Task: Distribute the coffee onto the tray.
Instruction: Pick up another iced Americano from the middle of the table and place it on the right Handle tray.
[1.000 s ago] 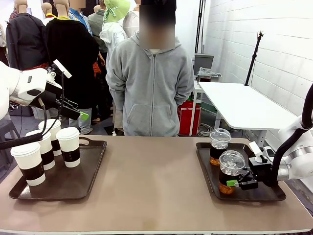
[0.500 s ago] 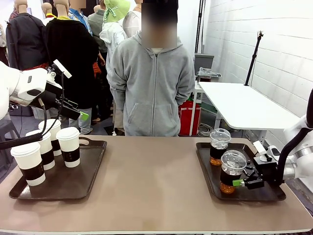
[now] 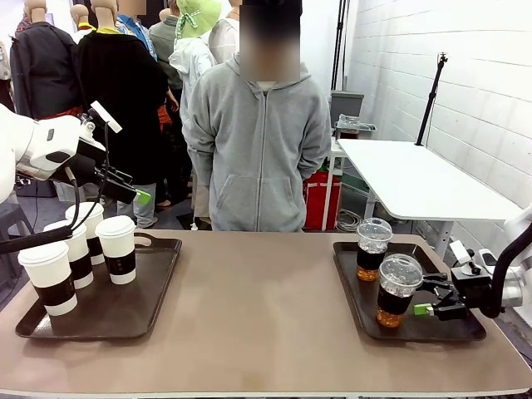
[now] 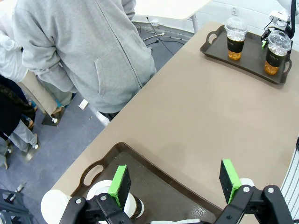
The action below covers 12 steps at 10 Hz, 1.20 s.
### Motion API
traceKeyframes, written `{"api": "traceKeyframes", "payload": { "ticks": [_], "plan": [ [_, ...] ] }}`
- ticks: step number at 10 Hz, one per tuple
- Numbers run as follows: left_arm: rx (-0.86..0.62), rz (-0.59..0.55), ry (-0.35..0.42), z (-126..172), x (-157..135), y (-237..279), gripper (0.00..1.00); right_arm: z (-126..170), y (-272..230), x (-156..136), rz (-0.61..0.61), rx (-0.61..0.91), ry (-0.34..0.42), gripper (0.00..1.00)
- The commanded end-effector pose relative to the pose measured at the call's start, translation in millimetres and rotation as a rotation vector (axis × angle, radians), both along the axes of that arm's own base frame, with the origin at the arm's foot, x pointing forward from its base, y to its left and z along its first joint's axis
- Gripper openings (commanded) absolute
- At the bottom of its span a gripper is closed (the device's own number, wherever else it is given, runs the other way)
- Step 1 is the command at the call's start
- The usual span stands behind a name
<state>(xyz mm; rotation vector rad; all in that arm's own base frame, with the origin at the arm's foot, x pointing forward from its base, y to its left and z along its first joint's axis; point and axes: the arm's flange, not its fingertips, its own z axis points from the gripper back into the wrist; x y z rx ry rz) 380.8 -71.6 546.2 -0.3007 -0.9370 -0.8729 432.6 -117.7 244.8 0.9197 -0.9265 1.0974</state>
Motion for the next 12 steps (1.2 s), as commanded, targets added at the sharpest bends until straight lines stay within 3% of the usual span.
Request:
{"api": "traceKeyframes", "payload": {
  "ticks": [1, 4, 12],
  "plan": [
    [-0.007, 0.002, 0.006, -1.8, 1.5, 1.6, 1.00, 1.8, -12.9, 1.6, -0.004, -0.020, 0.042, 1.00],
    [-0.007, 0.002, 0.006, -1.8, 1.5, 1.6, 1.00, 6.6, -18.7, 0.4, -0.049, -0.013, 0.037, 1.00],
    [-0.007, 0.002, 0.006, -1.8, 1.5, 1.6, 1.00, 1.1, -17.8, -0.9, -0.029, -0.012, 0.018, 1.00]
  ]
}}
